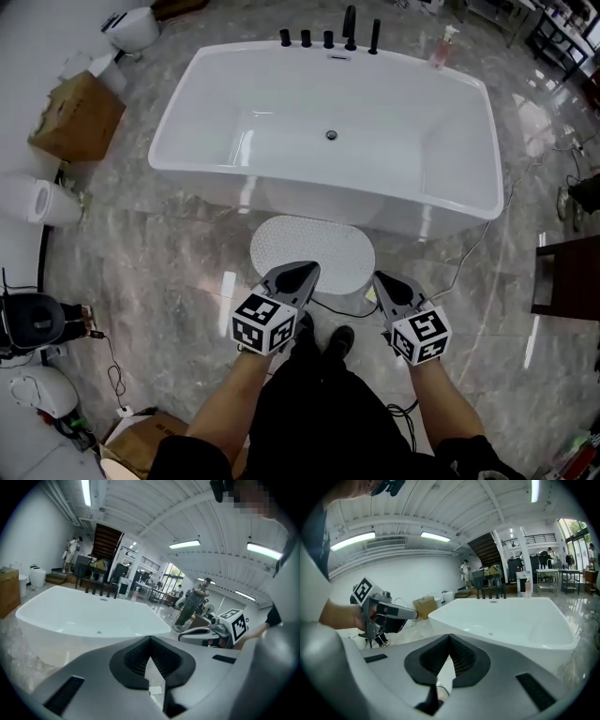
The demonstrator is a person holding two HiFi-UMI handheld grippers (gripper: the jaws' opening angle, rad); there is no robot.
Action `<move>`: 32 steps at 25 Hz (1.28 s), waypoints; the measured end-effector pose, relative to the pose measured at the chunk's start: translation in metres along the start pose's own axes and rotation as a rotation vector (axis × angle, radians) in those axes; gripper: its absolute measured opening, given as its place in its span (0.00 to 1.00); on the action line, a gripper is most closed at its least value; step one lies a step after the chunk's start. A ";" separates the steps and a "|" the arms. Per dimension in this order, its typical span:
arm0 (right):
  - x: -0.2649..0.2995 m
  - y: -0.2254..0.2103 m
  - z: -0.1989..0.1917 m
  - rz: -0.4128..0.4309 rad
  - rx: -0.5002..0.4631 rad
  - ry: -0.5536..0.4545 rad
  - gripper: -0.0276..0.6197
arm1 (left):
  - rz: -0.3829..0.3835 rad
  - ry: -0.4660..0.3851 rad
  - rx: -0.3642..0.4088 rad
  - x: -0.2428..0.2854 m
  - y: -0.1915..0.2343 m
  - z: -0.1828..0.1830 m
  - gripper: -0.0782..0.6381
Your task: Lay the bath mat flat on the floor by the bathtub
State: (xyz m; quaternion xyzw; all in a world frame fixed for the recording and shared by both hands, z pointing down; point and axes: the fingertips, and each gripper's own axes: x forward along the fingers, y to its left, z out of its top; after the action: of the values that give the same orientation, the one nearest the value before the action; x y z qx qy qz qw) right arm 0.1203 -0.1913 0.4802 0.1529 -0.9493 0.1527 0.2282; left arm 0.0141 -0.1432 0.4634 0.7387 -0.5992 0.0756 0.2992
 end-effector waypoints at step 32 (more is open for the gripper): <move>-0.038 0.092 0.060 0.055 0.078 -0.054 0.07 | 0.030 -0.107 0.259 -0.109 -0.044 0.076 0.12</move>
State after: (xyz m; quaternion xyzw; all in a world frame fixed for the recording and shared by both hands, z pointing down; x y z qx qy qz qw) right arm 0.0963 -0.1212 0.3906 0.1394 -0.9523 0.1917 0.1923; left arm 0.0065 -0.0880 0.3351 0.7651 -0.6105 0.1174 0.1675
